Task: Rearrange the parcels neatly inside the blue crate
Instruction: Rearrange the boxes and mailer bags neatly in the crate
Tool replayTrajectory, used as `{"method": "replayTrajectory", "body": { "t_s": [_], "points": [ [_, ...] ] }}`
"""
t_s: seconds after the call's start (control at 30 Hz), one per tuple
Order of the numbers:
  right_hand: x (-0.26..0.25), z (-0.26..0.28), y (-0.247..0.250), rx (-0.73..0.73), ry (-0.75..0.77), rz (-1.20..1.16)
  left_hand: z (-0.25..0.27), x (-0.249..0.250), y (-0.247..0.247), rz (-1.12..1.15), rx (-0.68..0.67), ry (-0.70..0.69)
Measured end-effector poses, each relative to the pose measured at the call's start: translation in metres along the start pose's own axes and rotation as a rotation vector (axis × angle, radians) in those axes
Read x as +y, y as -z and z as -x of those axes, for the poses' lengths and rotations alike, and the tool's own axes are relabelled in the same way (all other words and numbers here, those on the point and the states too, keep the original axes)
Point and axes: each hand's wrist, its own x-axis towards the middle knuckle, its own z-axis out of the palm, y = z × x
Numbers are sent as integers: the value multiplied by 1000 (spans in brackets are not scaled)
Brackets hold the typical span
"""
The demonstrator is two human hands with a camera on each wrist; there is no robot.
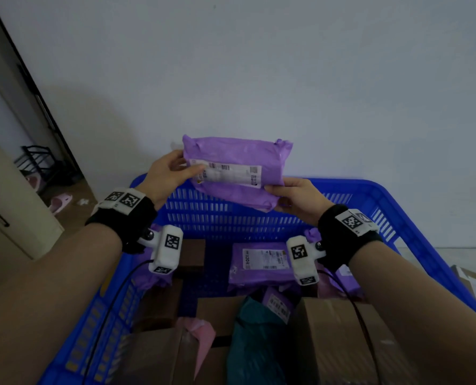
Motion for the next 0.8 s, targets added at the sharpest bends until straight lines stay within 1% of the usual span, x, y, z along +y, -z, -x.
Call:
{"method": "replayTrajectory", "body": {
  "t_s": [0.07, 0.17, 0.3, 0.37, 0.47, 0.53, 0.6, 0.7, 0.8],
  "points": [
    [2, 0, 2, -11, 20, 27, -2, -2, -4, 50, 29, 21],
    [4, -1, 4, 2, 73, 60, -5, -5, -7, 45, 74, 38],
    [5, -4, 6, 99, 139, 59, -9, -14, -9, 35, 127, 87],
    [6, -5, 7, 169, 146, 17, -10, -19, -10, 28, 118, 132],
    [11, -8, 11, 224, 138, -20, -6, -26, -15, 33, 57, 217],
    [18, -8, 16, 247, 108, 1, -2, -34, -21, 2, 35, 291],
    [30, -12, 22, 272, 45, 40, 2, -44, -27, -46, 19, 354],
    [55, -21, 31, 304, -81, 129, 8, -65, -39, -90, -12, 441],
    [81, -32, 39, 306, -218, 201, 11, -87, -49, -125, -7, 533]
  ]
}}
